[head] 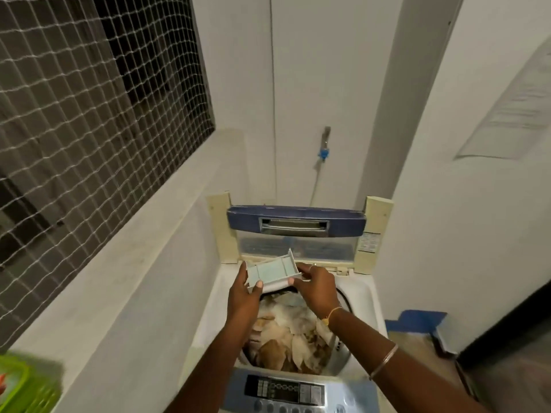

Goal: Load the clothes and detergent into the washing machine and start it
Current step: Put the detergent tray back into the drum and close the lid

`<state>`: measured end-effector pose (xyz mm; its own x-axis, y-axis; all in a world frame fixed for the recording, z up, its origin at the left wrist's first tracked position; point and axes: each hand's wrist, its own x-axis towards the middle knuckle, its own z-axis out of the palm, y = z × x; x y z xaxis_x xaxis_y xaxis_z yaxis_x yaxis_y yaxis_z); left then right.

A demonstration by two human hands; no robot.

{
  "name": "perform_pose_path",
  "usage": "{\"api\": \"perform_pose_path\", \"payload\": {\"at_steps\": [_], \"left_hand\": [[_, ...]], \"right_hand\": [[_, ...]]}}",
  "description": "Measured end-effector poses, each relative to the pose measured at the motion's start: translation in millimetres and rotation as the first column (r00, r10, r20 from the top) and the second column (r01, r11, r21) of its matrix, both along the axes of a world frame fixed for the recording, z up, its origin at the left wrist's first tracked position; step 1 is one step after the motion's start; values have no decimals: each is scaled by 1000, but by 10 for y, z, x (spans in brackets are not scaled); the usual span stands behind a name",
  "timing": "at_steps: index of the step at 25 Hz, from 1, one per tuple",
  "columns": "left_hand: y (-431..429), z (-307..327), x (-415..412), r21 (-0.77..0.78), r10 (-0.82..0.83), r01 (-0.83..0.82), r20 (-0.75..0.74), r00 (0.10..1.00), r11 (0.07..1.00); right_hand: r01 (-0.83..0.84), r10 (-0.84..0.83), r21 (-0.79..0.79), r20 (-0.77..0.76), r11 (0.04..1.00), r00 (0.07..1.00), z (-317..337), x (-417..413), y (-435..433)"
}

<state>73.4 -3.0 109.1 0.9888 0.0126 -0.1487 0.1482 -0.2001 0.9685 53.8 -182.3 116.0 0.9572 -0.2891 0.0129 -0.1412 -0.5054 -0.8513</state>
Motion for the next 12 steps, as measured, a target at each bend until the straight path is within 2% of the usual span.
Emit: {"api": "perform_pose_path", "payload": {"at_steps": [4,9,12], "left_hand": [[-318,-302,61,42,-54,53,16,998,998],[-480,-659,134,41,-67,67,6,998,997],[-491,-896,246,12,-120,121,-49,992,993]], "right_hand": [[46,-44,66,-24,997,999,-265,-82,-330],[58,-61,-59,-50,997,997,-716,-67,-541],[88,-92,-44,-96,995,991,-1001,-35,-521]]}}
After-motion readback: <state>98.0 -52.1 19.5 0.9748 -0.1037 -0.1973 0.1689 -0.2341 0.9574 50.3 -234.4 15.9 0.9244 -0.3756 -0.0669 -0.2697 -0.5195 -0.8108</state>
